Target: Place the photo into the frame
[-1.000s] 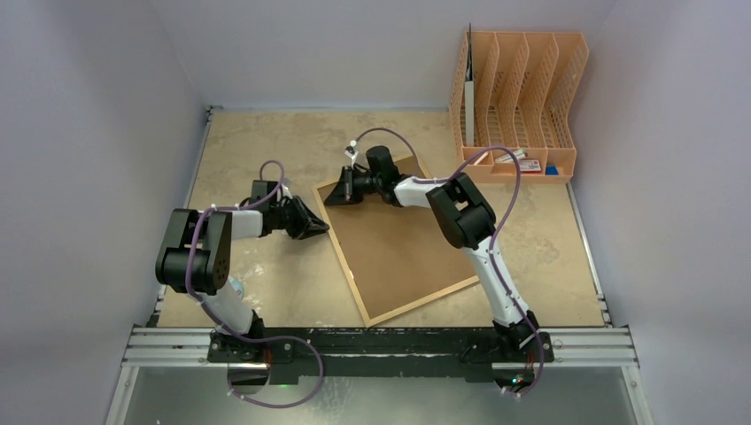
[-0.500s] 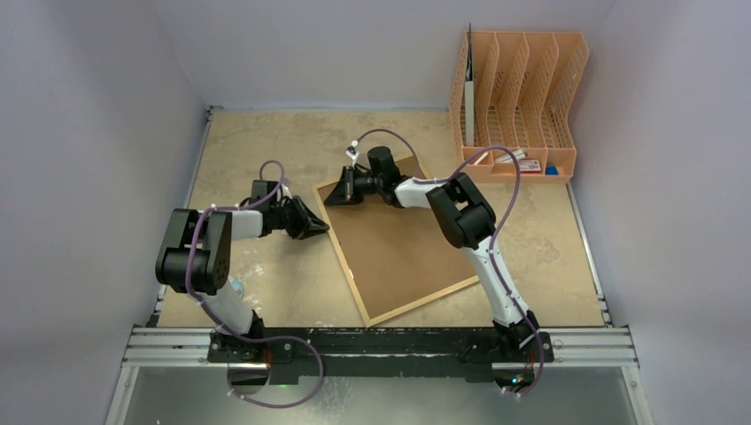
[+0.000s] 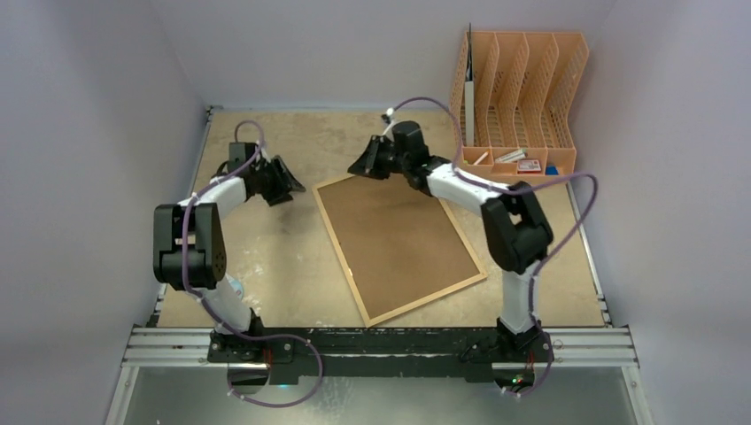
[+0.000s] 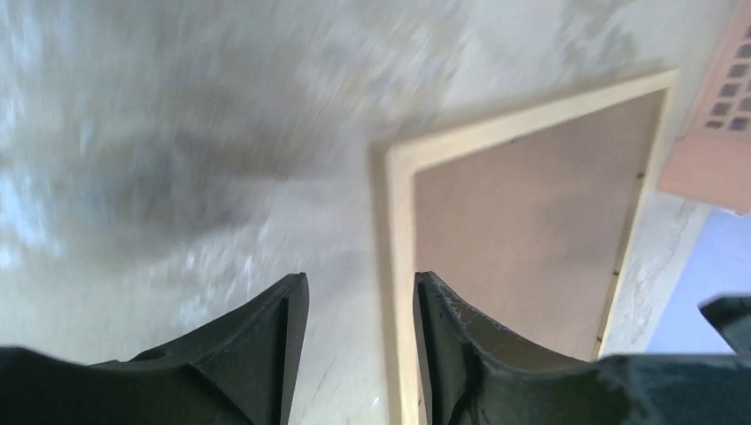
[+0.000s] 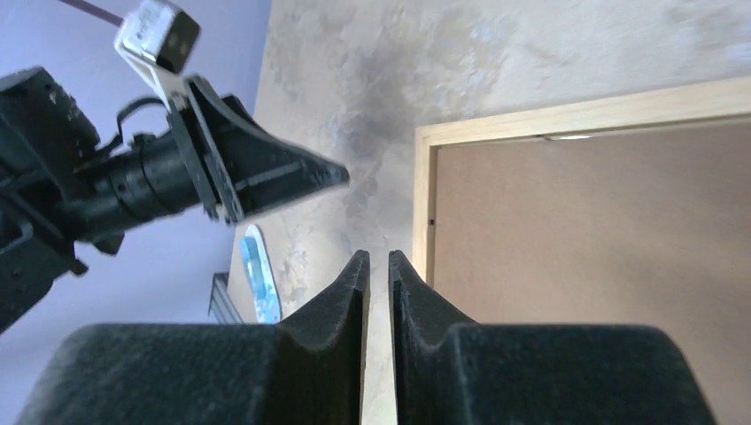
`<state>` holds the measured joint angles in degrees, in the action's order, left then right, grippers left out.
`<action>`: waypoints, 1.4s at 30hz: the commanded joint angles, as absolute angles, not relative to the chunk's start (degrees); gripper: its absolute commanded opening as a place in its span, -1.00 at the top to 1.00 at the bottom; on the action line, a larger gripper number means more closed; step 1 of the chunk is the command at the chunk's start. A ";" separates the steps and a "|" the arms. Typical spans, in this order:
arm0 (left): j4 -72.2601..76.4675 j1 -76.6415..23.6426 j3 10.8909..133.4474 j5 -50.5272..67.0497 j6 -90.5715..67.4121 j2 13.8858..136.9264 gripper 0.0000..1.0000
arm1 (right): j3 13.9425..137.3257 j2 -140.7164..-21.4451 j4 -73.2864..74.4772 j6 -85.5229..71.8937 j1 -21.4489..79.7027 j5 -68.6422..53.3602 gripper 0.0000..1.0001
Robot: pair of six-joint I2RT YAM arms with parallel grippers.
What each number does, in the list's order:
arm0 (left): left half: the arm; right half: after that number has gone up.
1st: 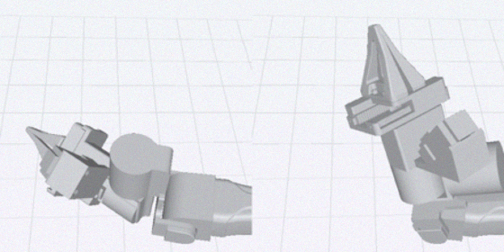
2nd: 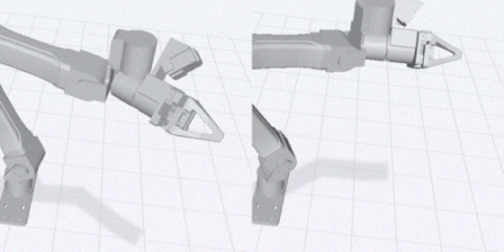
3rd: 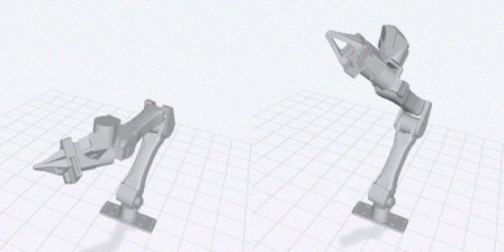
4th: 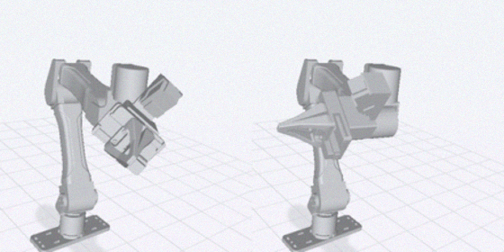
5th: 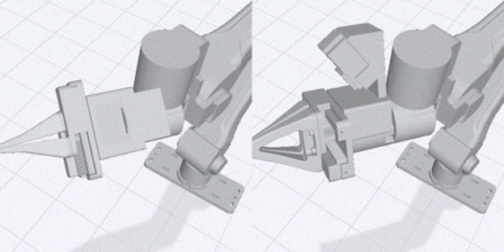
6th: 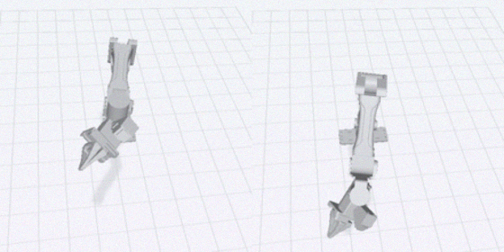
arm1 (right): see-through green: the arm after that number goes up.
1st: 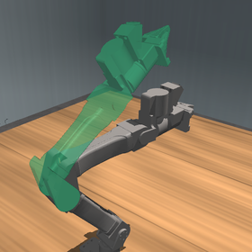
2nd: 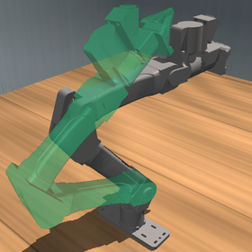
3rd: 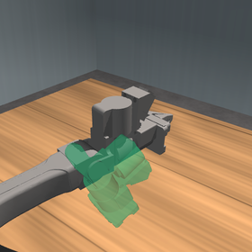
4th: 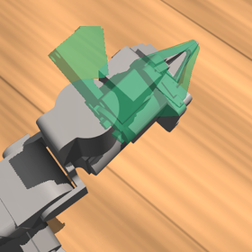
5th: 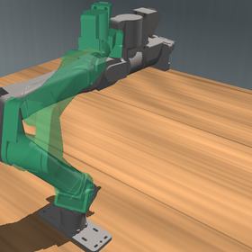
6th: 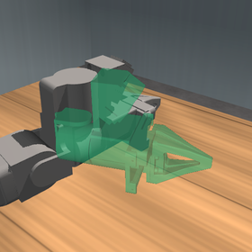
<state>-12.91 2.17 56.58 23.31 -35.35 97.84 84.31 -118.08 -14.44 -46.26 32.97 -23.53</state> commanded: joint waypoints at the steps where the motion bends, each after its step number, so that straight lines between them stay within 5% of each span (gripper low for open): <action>1: -12.27 1.80 66.69 25.65 -27.46 102.24 -0.10 | 77.50 -108.11 -1.44 -41.92 31.57 -9.97 0.64; 6: -9.42 0.76 75.68 26.81 -23.37 109.14 -0.39 | 68.69 -98.08 10.24 -41.12 31.36 -2.76 0.26; 10: -13.55 -2.30 84.53 29.30 -17.30 116.17 -0.42 | 61.08 -89.33 20.20 -42.91 30.62 2.44 -0.22; 17: -13.58 -5.62 86.83 32.06 -12.31 122.73 -0.42 | 49.00 -75.75 35.23 -49.23 27.38 5.34 -0.66; 31: -15.96 -5.90 84.79 36.61 -11.43 124.60 -0.19 | 32.00 -72.05 27.48 -54.26 20.32 -5.49 -0.83; 42: -15.59 -5.89 82.43 34.93 -12.70 123.41 -0.09 | 41.49 -66.07 35.73 -52.29 20.13 -0.98 -0.78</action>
